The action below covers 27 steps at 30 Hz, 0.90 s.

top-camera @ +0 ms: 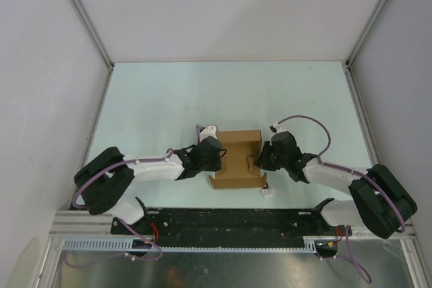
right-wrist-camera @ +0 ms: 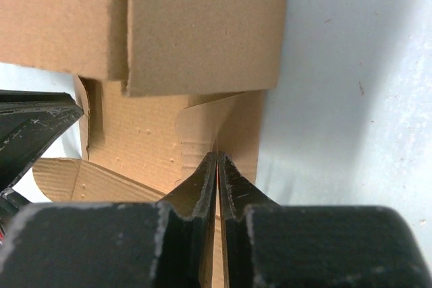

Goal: Fold the paper box

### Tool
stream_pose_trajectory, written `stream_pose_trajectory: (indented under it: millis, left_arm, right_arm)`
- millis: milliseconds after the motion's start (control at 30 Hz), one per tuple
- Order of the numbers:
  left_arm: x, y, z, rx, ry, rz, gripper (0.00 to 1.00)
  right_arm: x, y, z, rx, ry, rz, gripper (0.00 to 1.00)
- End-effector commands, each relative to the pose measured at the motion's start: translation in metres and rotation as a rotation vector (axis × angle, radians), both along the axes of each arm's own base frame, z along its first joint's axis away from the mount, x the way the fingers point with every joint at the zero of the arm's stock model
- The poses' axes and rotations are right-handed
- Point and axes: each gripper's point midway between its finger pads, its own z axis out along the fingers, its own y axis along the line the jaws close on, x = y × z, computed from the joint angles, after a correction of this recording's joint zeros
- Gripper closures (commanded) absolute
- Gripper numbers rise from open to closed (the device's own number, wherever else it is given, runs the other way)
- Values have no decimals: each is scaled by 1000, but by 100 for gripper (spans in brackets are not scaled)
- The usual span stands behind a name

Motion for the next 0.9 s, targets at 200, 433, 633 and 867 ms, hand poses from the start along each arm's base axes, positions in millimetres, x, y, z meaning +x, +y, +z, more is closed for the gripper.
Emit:
stream_pose_trajectory:
  millis: [200, 433, 633, 867]
  left_arm:
    - [-1, -6, 73, -127, -133, -50, 70]
    - [-6, 9, 118, -203, -223, -36, 62]
    - [-9, 20, 135, -237, -261, -24, 58]
    - [-15, 30, 148, -286, -278, -7, 53]
  right_arm:
    - [16, -25, 78, 24, -173, -87, 71]
    - [4, -61, 105, 53, -184, -329, 54]
    - [-33, -57, 108, 139, -100, -587, 37]
    - [-92, -11, 110, 236, -31, -739, 32]
